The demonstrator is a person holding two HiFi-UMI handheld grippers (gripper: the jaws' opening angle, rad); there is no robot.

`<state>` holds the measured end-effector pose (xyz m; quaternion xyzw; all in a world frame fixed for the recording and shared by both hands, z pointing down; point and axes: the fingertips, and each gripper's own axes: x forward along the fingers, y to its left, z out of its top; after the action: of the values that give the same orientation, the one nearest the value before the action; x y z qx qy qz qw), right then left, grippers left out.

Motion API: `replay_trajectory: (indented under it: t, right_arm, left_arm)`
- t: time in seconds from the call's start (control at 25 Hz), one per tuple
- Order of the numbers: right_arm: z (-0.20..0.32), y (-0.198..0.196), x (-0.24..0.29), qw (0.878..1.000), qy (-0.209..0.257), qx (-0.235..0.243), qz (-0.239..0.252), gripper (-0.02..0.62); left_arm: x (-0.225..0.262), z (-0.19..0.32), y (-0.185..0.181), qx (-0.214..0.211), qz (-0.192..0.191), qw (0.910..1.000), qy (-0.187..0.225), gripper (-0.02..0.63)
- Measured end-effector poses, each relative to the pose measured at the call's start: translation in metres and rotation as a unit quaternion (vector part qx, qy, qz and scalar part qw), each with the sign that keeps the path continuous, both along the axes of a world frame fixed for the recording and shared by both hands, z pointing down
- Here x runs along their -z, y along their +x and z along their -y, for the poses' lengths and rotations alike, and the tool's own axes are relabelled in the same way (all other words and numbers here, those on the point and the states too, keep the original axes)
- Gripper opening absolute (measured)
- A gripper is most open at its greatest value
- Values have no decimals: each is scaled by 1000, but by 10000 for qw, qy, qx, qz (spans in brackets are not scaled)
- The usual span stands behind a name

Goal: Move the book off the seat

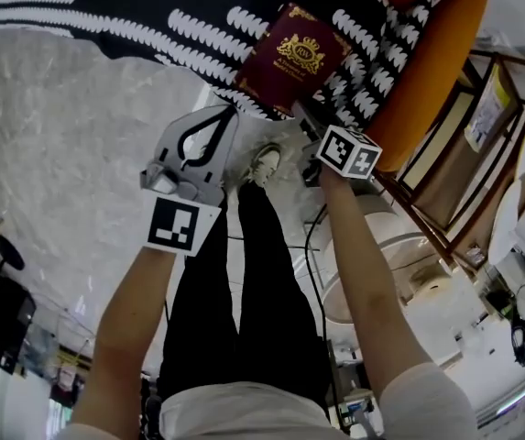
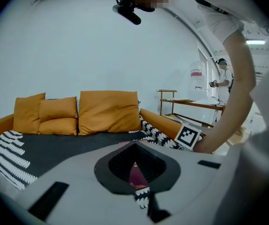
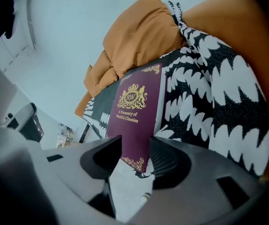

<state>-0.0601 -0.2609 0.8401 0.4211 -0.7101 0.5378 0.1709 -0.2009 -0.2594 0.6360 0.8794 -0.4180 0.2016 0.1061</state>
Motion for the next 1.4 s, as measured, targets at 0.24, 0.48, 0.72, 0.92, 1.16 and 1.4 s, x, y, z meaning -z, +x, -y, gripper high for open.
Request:
replay_trajectory:
  t: [0.24,0.48,0.72,0.92,1.16,1.4]
  right_arm:
    - [0,5,7,9994,-123,-265,201,249]
    - [2,-6,-12,9974,-358,-269,562,256]
    - [8,-31,-35,9962,-614,68,611,279]
    - [16,-42,-41,9948,-670,-216,741,276]
    - [-2,-49,-47,9947,-778,-77,668,301]
    - [8,-46,-52,9847,-894,-968,1141,319]
  left_arm:
    - [-3,-5,-9,-16,75,9999,-122,17]
    - [-10,-5,-7,16,24,9998,-172,17]
    - [-19,-11,-10,52,72,9995,-290,17]
    - [-17,-12,-15,75,121,9996,-257,17]
    - [-26,-16,-28,212,129,9991,-354,17]
    - [-33,-18,-29,251,75,9986,-452,17]
